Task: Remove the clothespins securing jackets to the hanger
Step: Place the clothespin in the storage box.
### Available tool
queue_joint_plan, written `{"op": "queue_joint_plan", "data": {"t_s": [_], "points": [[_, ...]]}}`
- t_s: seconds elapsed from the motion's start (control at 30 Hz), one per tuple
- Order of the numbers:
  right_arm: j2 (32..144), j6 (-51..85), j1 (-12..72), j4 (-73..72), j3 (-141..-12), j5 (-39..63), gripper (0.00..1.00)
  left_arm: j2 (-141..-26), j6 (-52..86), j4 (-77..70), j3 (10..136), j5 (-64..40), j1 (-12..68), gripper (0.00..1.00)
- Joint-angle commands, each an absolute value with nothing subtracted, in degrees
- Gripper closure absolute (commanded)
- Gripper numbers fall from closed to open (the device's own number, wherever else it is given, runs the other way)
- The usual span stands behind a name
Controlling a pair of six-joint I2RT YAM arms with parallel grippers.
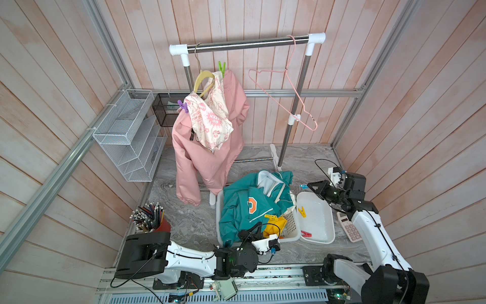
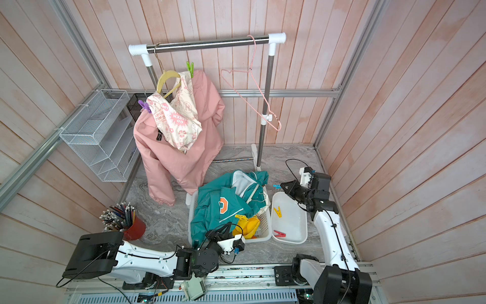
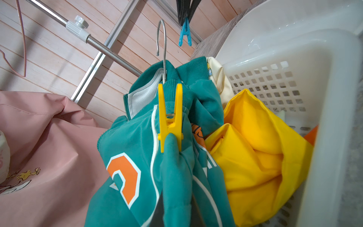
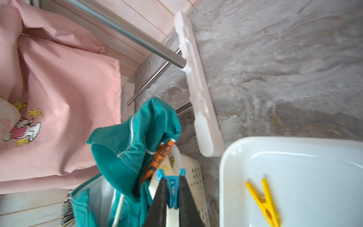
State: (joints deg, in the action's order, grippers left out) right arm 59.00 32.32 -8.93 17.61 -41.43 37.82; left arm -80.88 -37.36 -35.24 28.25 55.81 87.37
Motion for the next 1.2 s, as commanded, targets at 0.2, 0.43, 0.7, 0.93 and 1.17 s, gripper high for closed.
{"op": "queue_joint_plan", "data": {"t_s": [0.2,0.43,0.7,0.93,1.17], "points": [[51.8,31.7,-11.0,19.3,-27.4,31.5,0.89,-77.3,-29.6,-27.4,28.9,55.2,86.6,1.0],[51.0,30.3,-11.2,15.9,-22.0,29.0,0.58,-73.5,-26.4,-25.4,30.2,52.7,85.6,1.0],[42.6,26.9,-11.0,13.2,-26.1,29.9,0.45,-70.0,-19.0,-21.3,30.9,50.1,84.5,1.0],[35.2,26.2,-1.7,3.2,-27.4,27.8,0.45,-65.8,-12.2,-19.3,31.0,45.1,82.0,1.0],[38.2,18.0,22.1,-8.7,-26.9,8.5,0.44,-60.8,-6.5,-17.1,30.7,40.5,79.5,1.0]]}}
